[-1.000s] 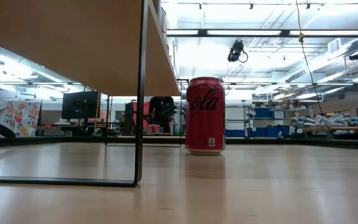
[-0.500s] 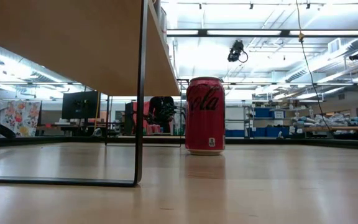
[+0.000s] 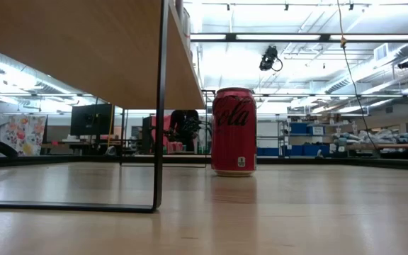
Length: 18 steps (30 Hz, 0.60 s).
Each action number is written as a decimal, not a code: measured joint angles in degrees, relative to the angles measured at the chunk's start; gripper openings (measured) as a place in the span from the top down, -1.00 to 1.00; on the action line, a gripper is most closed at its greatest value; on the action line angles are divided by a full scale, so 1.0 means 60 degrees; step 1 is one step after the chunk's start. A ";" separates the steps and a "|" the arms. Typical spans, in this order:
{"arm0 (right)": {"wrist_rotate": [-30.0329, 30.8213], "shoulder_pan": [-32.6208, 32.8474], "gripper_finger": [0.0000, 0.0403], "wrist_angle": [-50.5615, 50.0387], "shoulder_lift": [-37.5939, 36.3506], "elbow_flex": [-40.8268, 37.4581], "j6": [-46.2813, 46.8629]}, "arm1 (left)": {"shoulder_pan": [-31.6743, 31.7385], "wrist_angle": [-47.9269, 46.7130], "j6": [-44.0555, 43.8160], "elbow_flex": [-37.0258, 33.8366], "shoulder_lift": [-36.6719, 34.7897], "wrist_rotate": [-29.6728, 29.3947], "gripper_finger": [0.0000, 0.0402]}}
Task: Place canned beverage on shelf
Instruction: Put the bottom right red and black soda can on the shelf
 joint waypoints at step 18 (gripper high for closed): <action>0.0867 -0.0131 -0.76 0.0468 -0.0178 0.0643 -0.1232 | 0.0000 -0.0002 0.0235 0.0000 0.0000 0.0000 -0.94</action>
